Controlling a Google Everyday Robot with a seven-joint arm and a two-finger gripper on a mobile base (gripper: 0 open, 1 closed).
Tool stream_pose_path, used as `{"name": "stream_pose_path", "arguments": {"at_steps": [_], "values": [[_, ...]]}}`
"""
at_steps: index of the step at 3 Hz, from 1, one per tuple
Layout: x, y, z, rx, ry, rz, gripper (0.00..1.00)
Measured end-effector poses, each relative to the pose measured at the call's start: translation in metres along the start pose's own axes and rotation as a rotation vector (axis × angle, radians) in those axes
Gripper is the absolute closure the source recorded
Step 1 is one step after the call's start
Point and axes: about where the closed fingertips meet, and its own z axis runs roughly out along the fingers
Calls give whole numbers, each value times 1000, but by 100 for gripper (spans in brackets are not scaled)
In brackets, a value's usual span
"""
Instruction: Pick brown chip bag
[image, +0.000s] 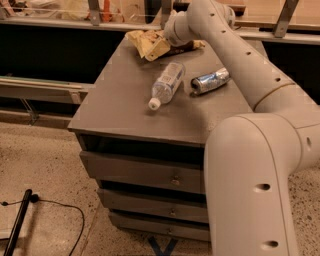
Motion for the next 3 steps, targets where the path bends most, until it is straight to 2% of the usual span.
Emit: {"name": "stream_pose_path", "arguments": {"at_steps": [1,2,3], "values": [[15,0,14,-37,-3,-15,0],[24,5,21,-90,-21,-44,16],[28,10,21,-138,-39,-81,39]]}}
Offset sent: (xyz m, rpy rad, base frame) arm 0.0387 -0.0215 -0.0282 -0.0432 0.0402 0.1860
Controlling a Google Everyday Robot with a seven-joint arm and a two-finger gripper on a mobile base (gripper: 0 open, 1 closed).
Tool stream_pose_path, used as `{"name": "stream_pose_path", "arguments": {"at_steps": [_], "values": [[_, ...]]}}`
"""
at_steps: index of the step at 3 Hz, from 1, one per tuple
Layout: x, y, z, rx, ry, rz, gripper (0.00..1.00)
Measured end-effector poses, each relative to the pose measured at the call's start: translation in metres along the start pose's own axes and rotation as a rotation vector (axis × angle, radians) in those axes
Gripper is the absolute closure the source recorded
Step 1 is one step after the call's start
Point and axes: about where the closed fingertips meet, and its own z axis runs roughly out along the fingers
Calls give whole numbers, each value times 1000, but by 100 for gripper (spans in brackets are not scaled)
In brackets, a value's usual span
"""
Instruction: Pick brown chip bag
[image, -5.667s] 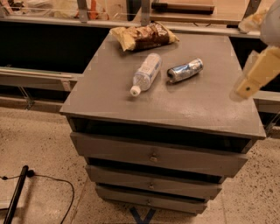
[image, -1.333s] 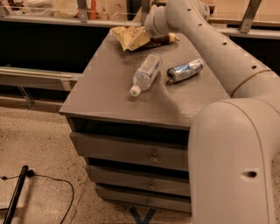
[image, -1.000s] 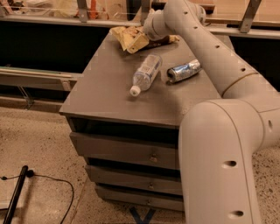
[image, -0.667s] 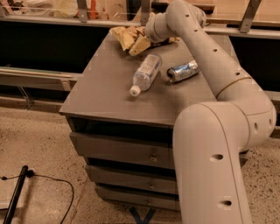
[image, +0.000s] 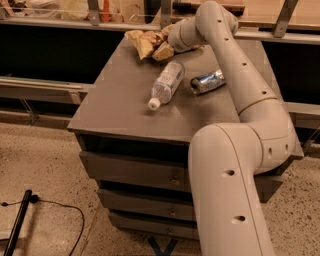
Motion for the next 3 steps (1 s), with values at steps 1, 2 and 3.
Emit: {"name": "stream_pose_path", "arguments": {"at_steps": [1,2,3], "values": [[5,8,-3,-46,-1,-15,62],[7,7,-14,-59,7,10,85],[-7,-2,-44,-54,-13,77,100]]}}
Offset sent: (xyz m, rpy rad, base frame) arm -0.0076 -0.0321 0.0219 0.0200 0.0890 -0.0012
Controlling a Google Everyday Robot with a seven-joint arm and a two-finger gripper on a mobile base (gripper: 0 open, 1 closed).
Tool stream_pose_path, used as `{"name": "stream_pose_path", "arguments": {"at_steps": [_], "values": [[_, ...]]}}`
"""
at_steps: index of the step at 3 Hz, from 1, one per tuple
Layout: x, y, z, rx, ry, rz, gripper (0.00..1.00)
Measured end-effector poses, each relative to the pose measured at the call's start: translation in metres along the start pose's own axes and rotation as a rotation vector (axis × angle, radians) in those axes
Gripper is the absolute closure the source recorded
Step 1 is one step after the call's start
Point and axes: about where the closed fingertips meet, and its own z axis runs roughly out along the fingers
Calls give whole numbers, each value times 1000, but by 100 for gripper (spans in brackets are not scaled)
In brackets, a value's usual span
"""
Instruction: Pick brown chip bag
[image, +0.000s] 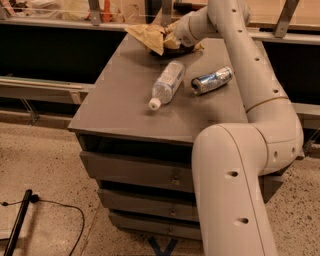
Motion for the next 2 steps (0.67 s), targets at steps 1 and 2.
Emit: {"name": "stream_pose_path", "arguments": {"at_steps": [1,2], "values": [[-35,-5,-57,3,-67,107,100],[-75,-3,-110,0,-157,215,100]]}}
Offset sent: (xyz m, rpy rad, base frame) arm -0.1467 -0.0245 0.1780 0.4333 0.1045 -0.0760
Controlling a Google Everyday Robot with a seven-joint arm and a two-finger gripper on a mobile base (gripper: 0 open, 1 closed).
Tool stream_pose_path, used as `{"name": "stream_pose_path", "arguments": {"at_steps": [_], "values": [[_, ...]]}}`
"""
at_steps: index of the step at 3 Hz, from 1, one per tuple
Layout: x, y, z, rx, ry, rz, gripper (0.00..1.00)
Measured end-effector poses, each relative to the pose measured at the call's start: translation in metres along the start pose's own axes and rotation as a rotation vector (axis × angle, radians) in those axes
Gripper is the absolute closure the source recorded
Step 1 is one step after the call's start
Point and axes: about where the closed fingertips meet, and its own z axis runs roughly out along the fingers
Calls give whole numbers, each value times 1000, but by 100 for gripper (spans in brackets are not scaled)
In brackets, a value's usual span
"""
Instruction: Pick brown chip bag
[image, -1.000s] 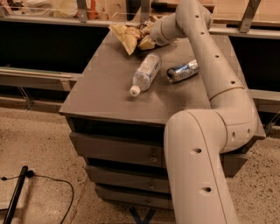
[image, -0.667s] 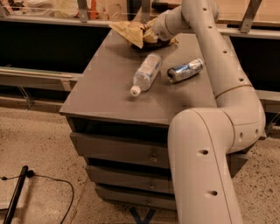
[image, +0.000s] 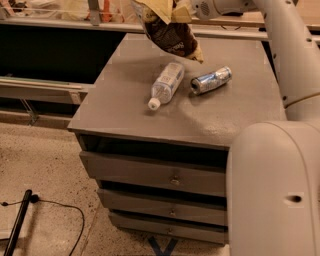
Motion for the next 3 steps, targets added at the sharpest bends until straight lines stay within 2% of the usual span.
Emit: {"name": "stream_pose_path", "arguments": {"at_steps": [1,2,3], "values": [[-33,13,-34,8,-107,95,100],[-43,39,-49,-12,-156,160,100],[-44,38,-49,-12,-157,159,100]]}}
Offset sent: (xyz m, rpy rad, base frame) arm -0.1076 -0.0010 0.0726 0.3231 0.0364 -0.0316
